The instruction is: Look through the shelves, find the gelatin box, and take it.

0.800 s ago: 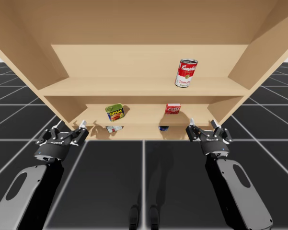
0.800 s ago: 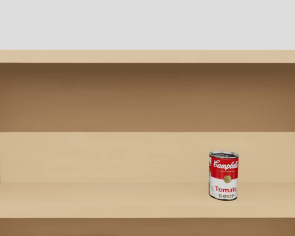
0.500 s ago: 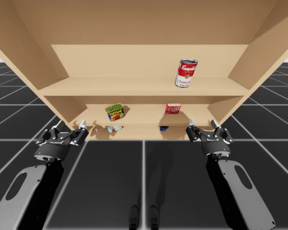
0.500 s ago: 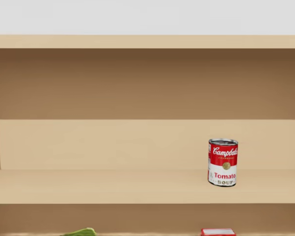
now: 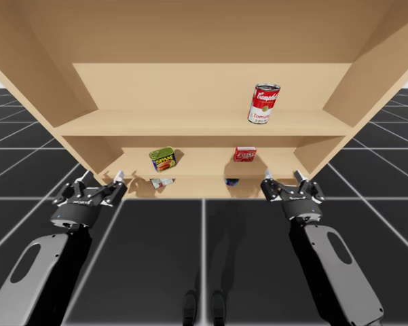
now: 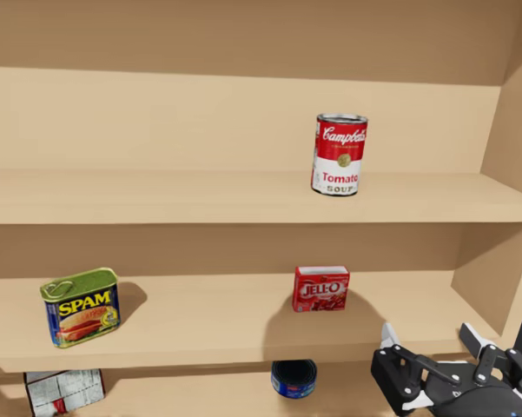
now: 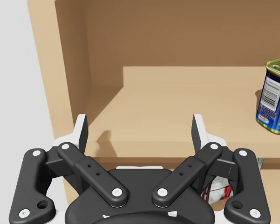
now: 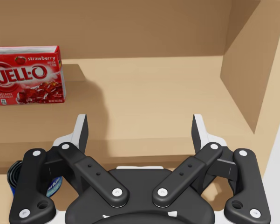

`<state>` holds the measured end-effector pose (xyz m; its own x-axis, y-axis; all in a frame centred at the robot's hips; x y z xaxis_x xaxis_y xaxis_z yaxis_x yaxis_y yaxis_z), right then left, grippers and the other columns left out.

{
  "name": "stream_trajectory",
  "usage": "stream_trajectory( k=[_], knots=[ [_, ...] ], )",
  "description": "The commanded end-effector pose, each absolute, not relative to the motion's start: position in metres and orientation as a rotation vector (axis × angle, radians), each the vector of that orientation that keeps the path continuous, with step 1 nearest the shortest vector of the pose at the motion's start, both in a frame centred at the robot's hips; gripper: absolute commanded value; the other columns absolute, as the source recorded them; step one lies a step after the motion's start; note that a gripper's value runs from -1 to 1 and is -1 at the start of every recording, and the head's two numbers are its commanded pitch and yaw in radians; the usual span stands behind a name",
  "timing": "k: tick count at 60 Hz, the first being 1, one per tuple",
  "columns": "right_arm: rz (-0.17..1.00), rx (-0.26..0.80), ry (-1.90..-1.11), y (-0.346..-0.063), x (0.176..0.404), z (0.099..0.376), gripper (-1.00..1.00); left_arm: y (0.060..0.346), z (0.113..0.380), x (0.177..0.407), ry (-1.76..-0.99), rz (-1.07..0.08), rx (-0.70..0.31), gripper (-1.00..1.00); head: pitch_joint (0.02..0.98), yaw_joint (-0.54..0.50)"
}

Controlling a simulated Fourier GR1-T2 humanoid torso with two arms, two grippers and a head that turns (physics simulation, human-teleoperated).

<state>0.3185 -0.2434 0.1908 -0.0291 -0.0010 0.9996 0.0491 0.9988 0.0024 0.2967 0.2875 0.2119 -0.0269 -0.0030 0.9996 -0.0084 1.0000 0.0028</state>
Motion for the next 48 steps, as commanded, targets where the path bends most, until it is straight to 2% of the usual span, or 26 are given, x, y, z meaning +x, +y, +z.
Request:
stream_trajectory(
  k=[1,9,20,26,30,37,48],
  knots=[
    [-0.036,-0.041,-1.592,-0.243,0.321,0.188,-1.0,0.285,0.211,0.297,-1.593,-0.008,0.006,-1.0,0.458,-0.18],
    [-0.034,-0.041,-1.592,-0.243,0.321,0.187,-1.0,0.283,0.21,0.298,-1.597,-0.018,0.024,-1.0,0.525,-0.24],
    [-0.029,-0.039,-1.595,-0.242,0.32,0.189,-1.0,0.282,0.21,0.298,-1.597,-0.012,0.028,-1.0,0.529,-0.25],
    [-0.044,0.006,-1.599,-0.237,0.314,0.199,-1.0,0.282,0.209,0.298,-1.594,-0.007,0.03,-1.0,0.517,-0.24],
    [-0.052,0.025,-1.606,-0.227,0.31,0.209,-1.0,0.282,0.209,0.298,-1.592,-0.002,0.028,-1.0,0.512,-0.24],
    [0.004,0.03,-1.599,-0.202,0.306,0.221,-1.0,0.283,0.209,0.297,-1.591,0.0,0.024,-1.0,0.502,-0.24],
    [0.053,0.011,-1.57,-0.165,0.314,0.22,-1.0,0.284,0.209,0.297,-1.587,0.002,0.017,-1.0,0.492,-0.25]
  ],
)
